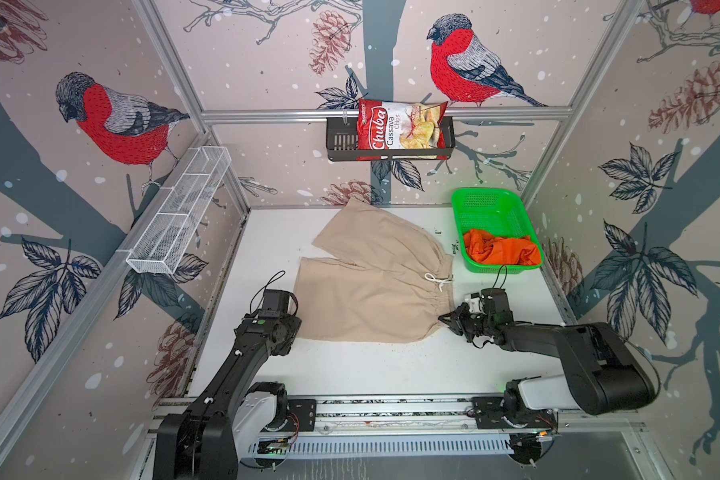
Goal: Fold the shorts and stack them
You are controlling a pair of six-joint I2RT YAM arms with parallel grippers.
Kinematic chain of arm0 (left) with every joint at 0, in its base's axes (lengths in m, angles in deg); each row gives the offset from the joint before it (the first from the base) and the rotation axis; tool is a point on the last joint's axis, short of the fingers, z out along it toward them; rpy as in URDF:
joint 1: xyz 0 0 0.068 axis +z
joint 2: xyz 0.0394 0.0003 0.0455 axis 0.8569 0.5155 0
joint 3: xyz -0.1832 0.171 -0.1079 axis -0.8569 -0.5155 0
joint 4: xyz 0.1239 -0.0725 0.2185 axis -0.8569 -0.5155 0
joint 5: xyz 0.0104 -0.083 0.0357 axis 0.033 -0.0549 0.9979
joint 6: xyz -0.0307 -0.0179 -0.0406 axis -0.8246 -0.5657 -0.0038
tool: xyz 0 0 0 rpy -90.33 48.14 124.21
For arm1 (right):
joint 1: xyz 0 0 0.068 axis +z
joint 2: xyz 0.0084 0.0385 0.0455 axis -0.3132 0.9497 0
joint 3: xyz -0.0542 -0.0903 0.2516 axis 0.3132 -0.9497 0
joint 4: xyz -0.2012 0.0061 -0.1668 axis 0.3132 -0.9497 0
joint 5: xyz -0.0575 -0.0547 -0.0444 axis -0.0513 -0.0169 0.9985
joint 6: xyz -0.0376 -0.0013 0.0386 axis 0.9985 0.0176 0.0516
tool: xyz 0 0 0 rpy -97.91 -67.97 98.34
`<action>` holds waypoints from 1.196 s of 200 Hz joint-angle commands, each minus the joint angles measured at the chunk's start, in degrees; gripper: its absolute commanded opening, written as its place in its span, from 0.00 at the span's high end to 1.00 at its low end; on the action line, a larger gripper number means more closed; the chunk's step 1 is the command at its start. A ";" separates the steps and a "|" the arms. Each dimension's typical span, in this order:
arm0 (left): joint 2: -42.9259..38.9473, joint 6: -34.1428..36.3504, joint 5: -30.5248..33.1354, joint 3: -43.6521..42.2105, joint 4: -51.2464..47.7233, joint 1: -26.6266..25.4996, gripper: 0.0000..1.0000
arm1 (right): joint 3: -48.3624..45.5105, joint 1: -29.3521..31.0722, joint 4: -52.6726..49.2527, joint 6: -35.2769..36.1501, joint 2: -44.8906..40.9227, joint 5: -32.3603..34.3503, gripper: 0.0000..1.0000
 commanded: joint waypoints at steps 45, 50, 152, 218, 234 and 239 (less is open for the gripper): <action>5.05 2.20 2.53 -0.02 4.03 1.11 0.56 | 0.14 0.18 -2.13 1.06 -0.07 1.89 1.00; 5.66 2.46 2.52 -0.11 4.44 1.09 0.56 | 0.22 0.18 -2.16 1.09 -0.05 1.79 1.00; 12.38 4.96 4.25 0.25 8.05 2.14 0.84 | 0.23 0.36 -3.55 1.54 -0.83 2.14 1.00; 7.51 3.72 5.56 -0.40 3.97 2.49 1.00 | 1.49 2.48 -3.82 1.18 -0.36 2.56 1.00; 5.44 3.52 6.28 -0.46 2.27 2.64 1.00 | 2.05 3.74 -3.50 0.72 0.28 2.81 1.00; 4.73 3.51 6.45 -0.48 1.70 2.62 1.00 | 2.23 4.27 -3.27 0.53 0.43 2.86 1.00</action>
